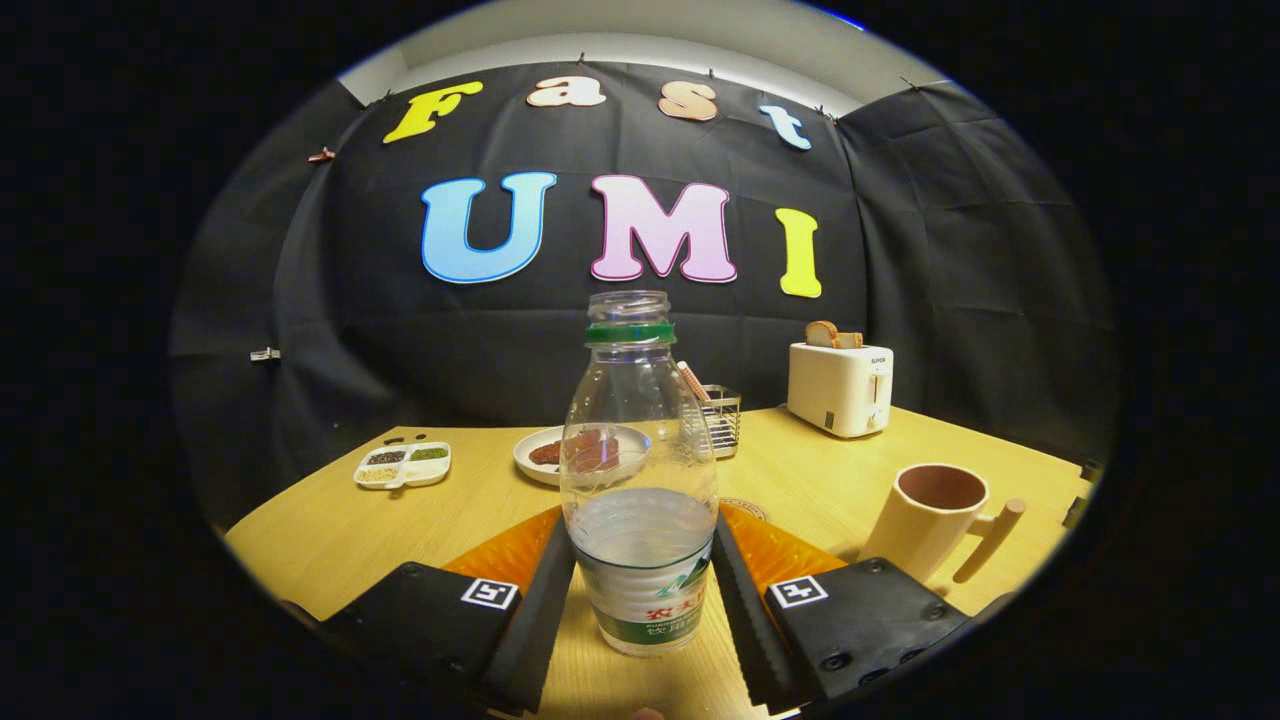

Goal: Take the bottle from table, then pour the juice into the cup, finally place the bottle on the coaster

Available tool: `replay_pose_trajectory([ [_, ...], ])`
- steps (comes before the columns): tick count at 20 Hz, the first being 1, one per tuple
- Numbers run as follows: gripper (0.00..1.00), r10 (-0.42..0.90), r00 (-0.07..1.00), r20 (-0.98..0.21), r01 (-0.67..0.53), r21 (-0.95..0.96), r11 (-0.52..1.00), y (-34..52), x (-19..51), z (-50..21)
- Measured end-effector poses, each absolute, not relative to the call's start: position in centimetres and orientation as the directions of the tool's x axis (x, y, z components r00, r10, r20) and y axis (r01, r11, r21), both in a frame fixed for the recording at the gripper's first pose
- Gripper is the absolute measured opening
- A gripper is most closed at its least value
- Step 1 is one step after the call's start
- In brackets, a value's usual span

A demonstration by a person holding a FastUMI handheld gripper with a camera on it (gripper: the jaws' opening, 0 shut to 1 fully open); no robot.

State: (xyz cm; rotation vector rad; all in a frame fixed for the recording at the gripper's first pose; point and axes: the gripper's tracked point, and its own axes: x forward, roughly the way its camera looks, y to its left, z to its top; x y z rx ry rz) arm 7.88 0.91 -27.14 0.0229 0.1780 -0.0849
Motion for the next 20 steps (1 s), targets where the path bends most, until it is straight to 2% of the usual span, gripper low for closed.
replay_pose_trajectory([
  [7, 0.76, -0.059, 0.978, -0.198, 0.089, 0.148, 0.985, 0.8, 6.8, -23.8],
  [13, 0.74, -0.057, 0.968, -0.246, 0.138, 0.326, 0.935, -0.6, 5.6, -23.1],
  [20, 0.74, -0.039, 0.966, -0.256, 0.206, 0.666, 0.717, -1.9, 5.4, -21.9],
])
